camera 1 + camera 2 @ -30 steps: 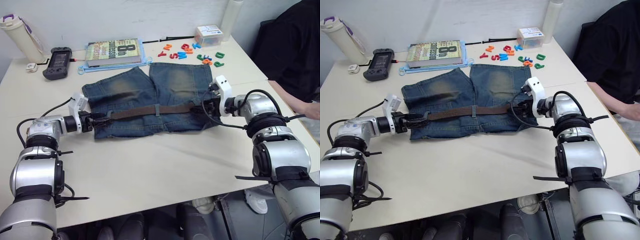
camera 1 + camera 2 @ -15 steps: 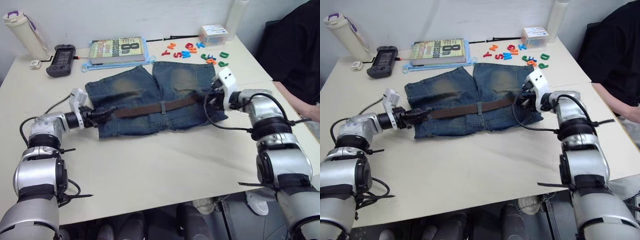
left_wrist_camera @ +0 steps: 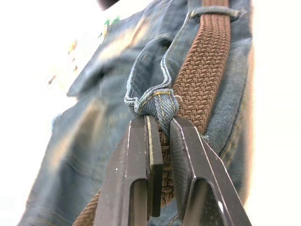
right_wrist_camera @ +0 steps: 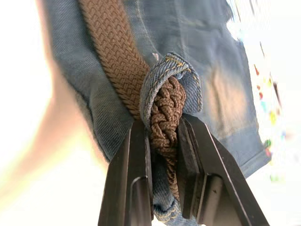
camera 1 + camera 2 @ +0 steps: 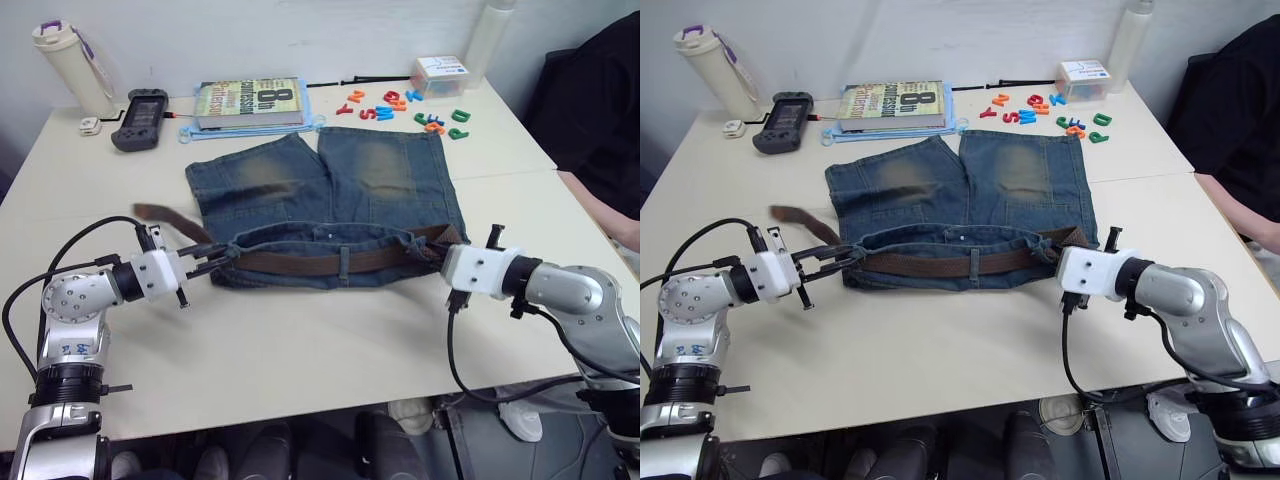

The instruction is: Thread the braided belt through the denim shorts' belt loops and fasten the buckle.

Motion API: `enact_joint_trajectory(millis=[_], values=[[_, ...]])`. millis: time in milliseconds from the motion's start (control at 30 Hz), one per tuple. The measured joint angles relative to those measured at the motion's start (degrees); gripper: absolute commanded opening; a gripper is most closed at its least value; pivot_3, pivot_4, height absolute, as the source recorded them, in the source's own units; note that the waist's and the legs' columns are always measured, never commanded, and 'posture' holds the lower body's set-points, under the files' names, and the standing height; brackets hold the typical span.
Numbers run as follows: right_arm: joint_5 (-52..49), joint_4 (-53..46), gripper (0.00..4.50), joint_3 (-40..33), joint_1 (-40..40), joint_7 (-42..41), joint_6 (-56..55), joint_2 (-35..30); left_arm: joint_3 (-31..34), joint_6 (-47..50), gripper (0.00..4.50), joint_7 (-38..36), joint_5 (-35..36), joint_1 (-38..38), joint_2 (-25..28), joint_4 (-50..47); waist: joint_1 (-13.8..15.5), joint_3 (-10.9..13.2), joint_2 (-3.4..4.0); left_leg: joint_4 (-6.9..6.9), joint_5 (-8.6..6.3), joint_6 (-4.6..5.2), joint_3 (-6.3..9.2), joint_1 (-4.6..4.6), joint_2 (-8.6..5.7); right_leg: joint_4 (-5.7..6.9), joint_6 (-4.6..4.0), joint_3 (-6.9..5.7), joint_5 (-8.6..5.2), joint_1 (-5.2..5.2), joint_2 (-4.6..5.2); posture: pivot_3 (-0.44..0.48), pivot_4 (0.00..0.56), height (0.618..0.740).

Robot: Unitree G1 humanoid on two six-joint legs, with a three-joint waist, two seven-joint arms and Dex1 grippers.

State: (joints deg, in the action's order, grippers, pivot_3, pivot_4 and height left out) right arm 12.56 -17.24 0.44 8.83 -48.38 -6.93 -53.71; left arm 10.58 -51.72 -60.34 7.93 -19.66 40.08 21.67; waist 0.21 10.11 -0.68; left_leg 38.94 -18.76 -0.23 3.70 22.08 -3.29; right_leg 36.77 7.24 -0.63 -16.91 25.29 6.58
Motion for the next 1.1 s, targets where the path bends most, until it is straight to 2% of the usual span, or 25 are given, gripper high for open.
enact_joint_trajectory(millis=[100,133,200,300,333,400,467,567,633,700,800,867,967,1033,1100], values=[[0.46,-1.39,0.29,0.05,-5.97,-2.06,-1.32,-3.15,-0.99,-15.70,0.49,1.07,-2.74,0.80,1.77,6.90,0.25,-0.01,0.01,0.03,-0.04,0.09,-0.03,-0.05,0.00,-0.18,0.07,-0.01,0.08,-0.15,-0.02,0.000,0.150,0.740],[0.45,-1.58,0.29,0.08,-6.32,-2.32,-1.17,-3.43,-1.10,-17.14,0.49,1.22,-3.07,0.85,1.87,7.64,0.26,0.00,0.01,0.03,-0.04,0.11,-0.04,-0.07,0.00,-0.19,0.07,0.00,0.08,-0.18,-0.02,0.000,0.150,0.740],[0.50,-3.91,0.29,0.16,-8.32,-4.58,2.59,-5.97,-3.17,-27.65,0.49,3.29,-6.65,0.80,3.46,14.71,0.36,-0.01,0.01,0.05,-0.11,0.24,-0.05,-0.22,0.01,-0.33,0.10,-0.03,0.10,-0.43,-0.04,0.000,0.150,0.740],[0.50,-5.82,0.29,0.25,-9.51,-5.57,6.07,-6.88,-4.58,-33.13,0.49,5.94,-10.83,0.52,4.43,20.86,0.56,0.00,0.02,-0.11,-0.21,0.35,-0.04,-0.74,0.04,-0.69,0.11,-0.09,0.10,-1.06,-0.06,0.000,0.150,0.740],[0.59,-6.11,1.31,0.40,-9.66,-5.62,6.99,-6.88,-4.84,-34.73,0.49,7.14,-12.74,0.25,4.80,22.99,0.64,0.00,0.01,-0.14,-0.23,0.38,-0.04,-0.81,0.05,-0.80,0.17,-0.11,0.14,-1.18,-0.07,0.000,0.150,0.740],[1.99,-5.04,2.13,0.38,-10.57,-5.97,9.43,-8.37,-4.41,-35.88,0.49,9.76,-16.51,0.12,6.79,27.19,0.67,0.00,0.00,-0.11,-0.29,0.46,-0.04,-0.89,0.04,-0.85,0.19,-0.11,0.15,-1.28,-0.06,0.000,0.150,0.740],[1.83,-5.38,3.15,-0.20,-10.95,-6.27,9.99,-8.90,-4.04,-36.03,0.49,13.08,-20.52,-0.23,8.50,29.17,0.64,-0.02,-0.01,-0.15,-0.33,0.47,-0.04,-1.10,0.06,-0.93,0.20,-0.12,0.15,-1.48,-0.07,0.000,0.150,0.740],[1.40,-7.09,4.49,-1.10,-12.28,-7.54,11.29,-10.58,-4.52,-35.60,1.37,17.81,-24.77,-0.16,9.57,30.74,0.61,-0.07,0.07,-0.45,-0.43,0.54,-0.11,-1.62,0.11,-1.06,0.21,-0.10,0.14,-1.90,-0.08,0.000,0.150,0.740],[-0.25,-8.06,4.50,-3.01,-13.49,-9.34,13.28,-11.64,-5.81,-33.99,2.27,19.89,-24.90,0.31,10.44,30.89,0.64,-0.11,0.00,-0.75,-0.45,0.56,-0.12,-1.78,0.15,-1.19,0.21,-0.10,0.14,-2.00,-0.08,0.000,0.150,0.740],[-1.98,-8.65,4.50,-3.52,-13.91,-11.43,15.64,-12.10,-7.17,-31.80,3.24,21.24,-22.41,0.45,10.50,30.50,0.90,-0.11,0.01,-0.74,-0.44,0.55,-0.12,-1.77,0.19,-1.16,0.20,-0.11,0.14,-1.98,-0.08,0.000,0.150,0.740],[-6.79,-11.98,4.50,-5.43,-13.97,-15.61,20.59,-12.60,-9.86,-25.86,4.46,20.01,-14.54,1.76,11.14,27.10,1.05,-0.05,0.17,-0.75,-0.42,0.51,-0.11,-1.77,0.21,-1.11,0.20,-0.10,0.14,-1.94,-0.05,0.000,0.150,0.740],[-12.37,-16.31,4.50,-7.48,-12.26,-18.64,25.85,-13.22,-11.93,-18.41,4.46,15.84,-5.66,4.86,12.99,20.74,0.97,-0.01,0.22,-0.74,-0.44,0.41,-0.11,-1.75,0.34,-1.14,0.18,-0.08,0.15,-1.94,-0.02,0.000,0.150,0.740],[-18.01,-19.71,4.50,-8.55,-7.44,-20.09,31.42,-13.38,-13.67,-9.72,4.46,10.28,3.20,8.99,15.33,11.81,0.29,0.03,0.22,-0.71,-0.50,0.21,-0.11,-1.70,0.58,-1.25,0.07,-0.02,0.18,-1.92,0.00,0.000,0.150,0.740],[-23.91,-21.23,4.50,-9.20,0.68,-19.72,37.86,-12.59,-13.92,0.07,4.46,4.94,11.01,12.18,18.10,3.18,-0.43,0.07,0.19,-0.75,-0.53,0.14,-0.09,-1.67,0.68,-1.32,-0.03,-0.05,0.16,-1.86,-0.05,0.000,0.150,0.740],[-28.42,-20.84,4.50,-8.04,12.33,-17.00,44.97,-9.61,-13.63,10.86,4.46,-0.04,17.63,14.23,21.81,-4.62,-1.11,0.16,0.27,-0.81,-0.53,0.10,-0.09,-1.67,0.75,-1.35,-0.10,-0.02,0.15,-1.85,-0.09,0.000,0.150,0.740]])
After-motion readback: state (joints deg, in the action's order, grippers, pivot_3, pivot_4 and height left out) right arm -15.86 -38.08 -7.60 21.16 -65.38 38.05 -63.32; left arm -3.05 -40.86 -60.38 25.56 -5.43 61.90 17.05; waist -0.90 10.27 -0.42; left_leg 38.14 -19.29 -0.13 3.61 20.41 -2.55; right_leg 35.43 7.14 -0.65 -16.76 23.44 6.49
